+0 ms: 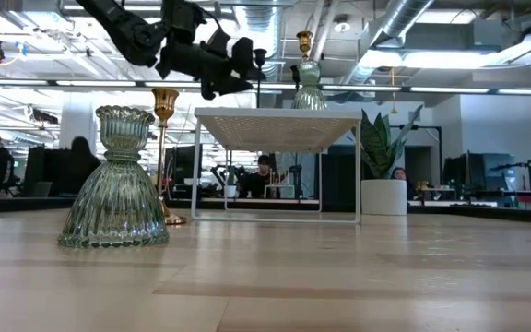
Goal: Pick & Place candle stick holders
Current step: Put the gold candle holder aligned with the other gold candle holder on the shelf
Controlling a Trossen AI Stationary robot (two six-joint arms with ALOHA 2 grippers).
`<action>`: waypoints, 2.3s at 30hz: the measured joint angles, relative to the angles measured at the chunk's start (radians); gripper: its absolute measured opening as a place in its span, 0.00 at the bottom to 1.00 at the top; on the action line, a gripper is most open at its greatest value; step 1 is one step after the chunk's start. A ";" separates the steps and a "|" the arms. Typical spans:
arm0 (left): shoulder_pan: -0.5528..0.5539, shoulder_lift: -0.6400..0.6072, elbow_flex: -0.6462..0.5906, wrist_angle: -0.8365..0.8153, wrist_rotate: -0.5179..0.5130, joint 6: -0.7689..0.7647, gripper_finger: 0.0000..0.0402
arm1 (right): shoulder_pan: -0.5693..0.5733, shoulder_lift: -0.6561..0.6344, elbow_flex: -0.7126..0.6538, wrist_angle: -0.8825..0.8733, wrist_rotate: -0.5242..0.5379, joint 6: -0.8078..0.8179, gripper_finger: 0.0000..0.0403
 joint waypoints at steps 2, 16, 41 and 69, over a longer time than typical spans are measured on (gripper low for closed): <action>-0.002 -0.024 0.000 -0.046 0.000 0.015 0.62 | 0.000 0.000 0.000 0.000 0.000 0.000 0.00; -0.080 -0.273 0.000 -0.410 0.036 0.032 0.62 | 0.000 0.000 0.000 0.001 0.001 0.000 0.00; -0.550 -0.570 0.000 -0.873 0.228 -0.148 0.28 | 0.069 0.000 0.000 0.033 0.003 0.052 0.00; -1.016 -0.673 -0.012 -1.378 -0.311 -0.328 0.01 | 0.068 0.000 0.000 0.064 0.030 0.052 0.00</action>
